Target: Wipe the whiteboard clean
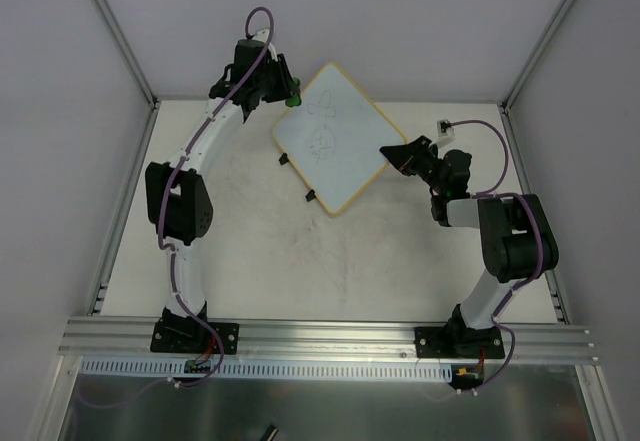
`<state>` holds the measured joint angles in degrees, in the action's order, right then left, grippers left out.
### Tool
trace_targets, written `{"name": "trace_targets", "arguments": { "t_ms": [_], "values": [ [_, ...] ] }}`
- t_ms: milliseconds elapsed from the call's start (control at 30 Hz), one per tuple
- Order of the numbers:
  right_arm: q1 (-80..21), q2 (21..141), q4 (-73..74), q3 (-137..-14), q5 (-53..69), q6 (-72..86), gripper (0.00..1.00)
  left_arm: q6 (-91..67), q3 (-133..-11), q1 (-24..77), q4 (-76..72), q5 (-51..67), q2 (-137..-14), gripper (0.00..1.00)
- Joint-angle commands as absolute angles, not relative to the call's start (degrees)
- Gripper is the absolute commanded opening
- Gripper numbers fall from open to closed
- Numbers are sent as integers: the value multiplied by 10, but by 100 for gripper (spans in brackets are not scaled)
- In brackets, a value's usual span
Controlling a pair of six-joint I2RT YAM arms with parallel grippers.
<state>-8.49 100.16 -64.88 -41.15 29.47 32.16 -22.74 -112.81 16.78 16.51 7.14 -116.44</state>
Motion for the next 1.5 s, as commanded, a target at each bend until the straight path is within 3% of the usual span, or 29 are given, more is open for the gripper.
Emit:
{"name": "trace_targets", "arguments": {
  "t_ms": [0, 300, 1467],
  "values": [
    [-91, 1012, -679, -430, 307, 280, 0, -240, -1203, 162, 163, 114, -1226, 0],
    [-98, 1012, -678, -429, 309, 273, 0, -246, -1286, 145, 92, 193, -1311, 0],
    [-105, 1014, -678, -426, 319, 269, 0, -184, -1326, 175, 2, 189, -1421, 0]
  ]
}}
